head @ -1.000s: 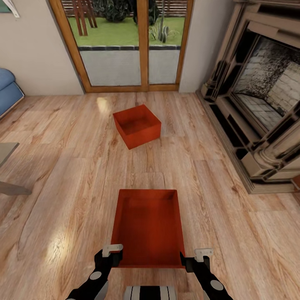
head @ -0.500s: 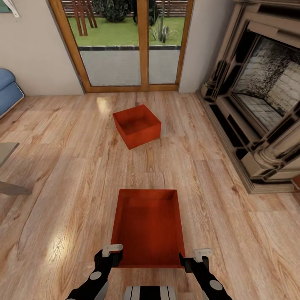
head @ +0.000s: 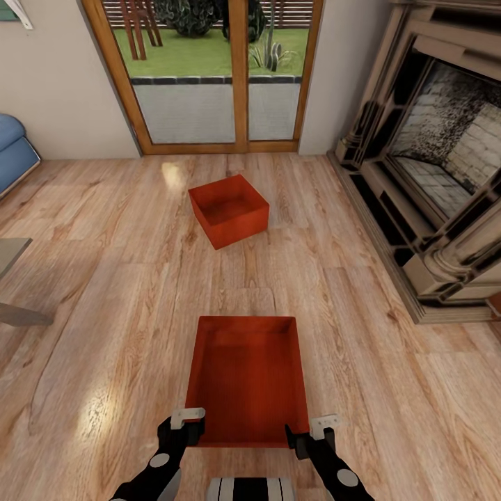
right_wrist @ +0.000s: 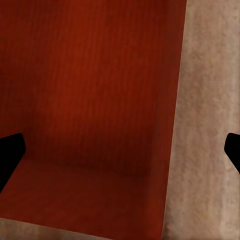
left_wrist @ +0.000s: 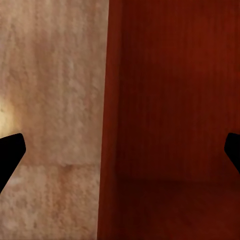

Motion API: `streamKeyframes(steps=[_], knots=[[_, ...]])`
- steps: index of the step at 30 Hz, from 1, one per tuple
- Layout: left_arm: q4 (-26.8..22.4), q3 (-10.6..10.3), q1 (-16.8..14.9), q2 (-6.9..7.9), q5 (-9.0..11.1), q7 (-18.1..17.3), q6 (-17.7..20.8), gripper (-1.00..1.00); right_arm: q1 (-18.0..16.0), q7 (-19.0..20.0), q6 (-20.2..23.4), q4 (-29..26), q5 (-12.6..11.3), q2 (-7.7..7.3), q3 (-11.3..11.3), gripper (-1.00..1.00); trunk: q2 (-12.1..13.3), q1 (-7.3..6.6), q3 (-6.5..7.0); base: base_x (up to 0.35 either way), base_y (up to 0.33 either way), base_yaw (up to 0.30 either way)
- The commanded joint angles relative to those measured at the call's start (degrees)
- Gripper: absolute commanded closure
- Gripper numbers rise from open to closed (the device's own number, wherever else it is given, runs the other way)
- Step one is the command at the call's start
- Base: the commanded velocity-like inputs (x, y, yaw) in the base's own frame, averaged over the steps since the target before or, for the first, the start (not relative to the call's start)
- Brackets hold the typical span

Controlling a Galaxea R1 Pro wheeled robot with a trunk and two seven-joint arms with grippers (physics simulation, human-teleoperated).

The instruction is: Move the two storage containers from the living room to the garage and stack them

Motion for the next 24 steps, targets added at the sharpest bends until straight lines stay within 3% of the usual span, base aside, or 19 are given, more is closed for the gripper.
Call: streamKeyframes(steps=[1,24], knots=[[0.05,0.07,-0.03,-0.02,-0.18,0.23,-0.18,-1.00,-0.03,-0.07,-0.24,0.05,-0.53,-0.03,0.20,-1.00,-0.01,-0.01,-0.03,0.000,0.000,0.000],[0.05,0.07,-0.03,-0.05,-0.20,0.05,-0.18,-1.00,-0.03,-0.08,-0.50,0.06,-0.88,-0.12,-0.06,-1.00,-0.01,-0.01,-0.03,0.000,0.000,0.000]])
